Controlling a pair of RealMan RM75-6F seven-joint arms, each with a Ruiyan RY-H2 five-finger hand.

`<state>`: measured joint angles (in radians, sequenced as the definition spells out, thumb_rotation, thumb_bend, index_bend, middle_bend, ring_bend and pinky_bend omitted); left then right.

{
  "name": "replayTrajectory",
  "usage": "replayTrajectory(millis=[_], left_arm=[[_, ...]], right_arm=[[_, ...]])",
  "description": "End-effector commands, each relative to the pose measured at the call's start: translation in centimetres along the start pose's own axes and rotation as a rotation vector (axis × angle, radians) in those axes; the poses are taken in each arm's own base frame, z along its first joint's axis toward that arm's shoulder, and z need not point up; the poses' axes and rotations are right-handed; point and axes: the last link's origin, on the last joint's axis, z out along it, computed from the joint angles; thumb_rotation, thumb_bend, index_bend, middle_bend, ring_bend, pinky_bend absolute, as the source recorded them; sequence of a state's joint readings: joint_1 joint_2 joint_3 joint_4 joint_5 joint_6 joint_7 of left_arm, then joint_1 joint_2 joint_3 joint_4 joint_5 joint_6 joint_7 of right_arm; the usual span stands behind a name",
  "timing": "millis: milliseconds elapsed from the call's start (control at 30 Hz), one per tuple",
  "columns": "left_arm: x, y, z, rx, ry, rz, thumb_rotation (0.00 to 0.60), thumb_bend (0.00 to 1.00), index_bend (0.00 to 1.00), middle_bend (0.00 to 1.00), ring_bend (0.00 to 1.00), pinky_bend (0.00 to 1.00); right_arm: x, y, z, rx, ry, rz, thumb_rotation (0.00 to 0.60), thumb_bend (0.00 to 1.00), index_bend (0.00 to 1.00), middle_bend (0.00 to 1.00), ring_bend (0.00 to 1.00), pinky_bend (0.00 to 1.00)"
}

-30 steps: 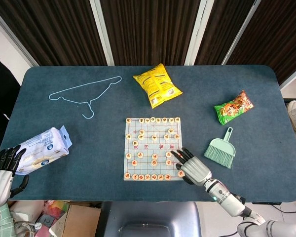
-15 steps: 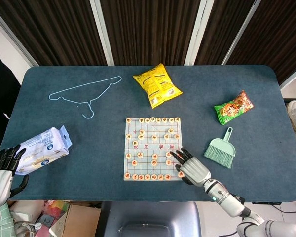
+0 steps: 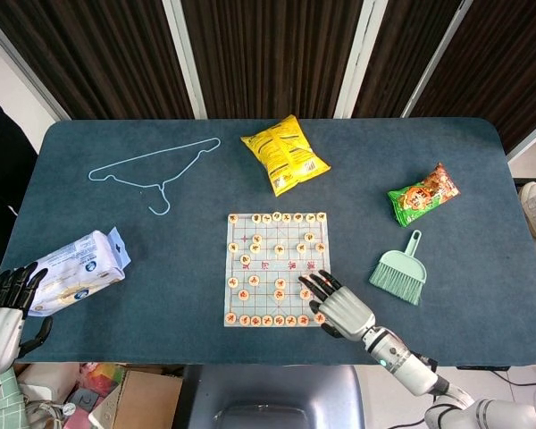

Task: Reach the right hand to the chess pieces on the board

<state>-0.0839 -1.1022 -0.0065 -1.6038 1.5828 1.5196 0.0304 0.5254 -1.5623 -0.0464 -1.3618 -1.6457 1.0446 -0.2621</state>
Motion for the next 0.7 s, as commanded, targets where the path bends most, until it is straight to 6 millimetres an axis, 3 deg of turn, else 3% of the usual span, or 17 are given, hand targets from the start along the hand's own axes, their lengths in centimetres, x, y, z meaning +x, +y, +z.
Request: replayTrajectory(millis=[33,200,467,700], left_arm=[[0.0,0.0,0.0,0.000,0.000,-0.001,0.600,0.41,0.00,0.00,0.00,0.05],[0.1,0.0,-0.1,0.000,0.002,-0.003,0.600,0.41,0.00,0.00,0.00,0.05],[0.2,0.0,-0.1,-0.001,0.007,-0.003,0.600,0.41,0.00,0.00,0.00,0.06],[0.2,0.0,-0.2,0.001,0.015,0.003,0.600,0.41,0.00,0.00,0.00,0.06]], right_arm=[[-0.2,-0.1,0.1,0.001,-0.003,0.000,0.600,0.52,0.67,0.08,0.00,0.00],[-0.4,-0.3,0.2,0.000,-0.009,-0.009,0.600,0.52,0.64,0.08,0.00,0.00],[-0.4,-0.4,0.2,-0.001,-0.012,-0.006,0.600,0.52,0.46,0.08,0.00,0.00],[0.8,0.5,-1.9,-0.025,0.056,0.038,0.600,0.52,0.41,0.08,0.00,0.00]])
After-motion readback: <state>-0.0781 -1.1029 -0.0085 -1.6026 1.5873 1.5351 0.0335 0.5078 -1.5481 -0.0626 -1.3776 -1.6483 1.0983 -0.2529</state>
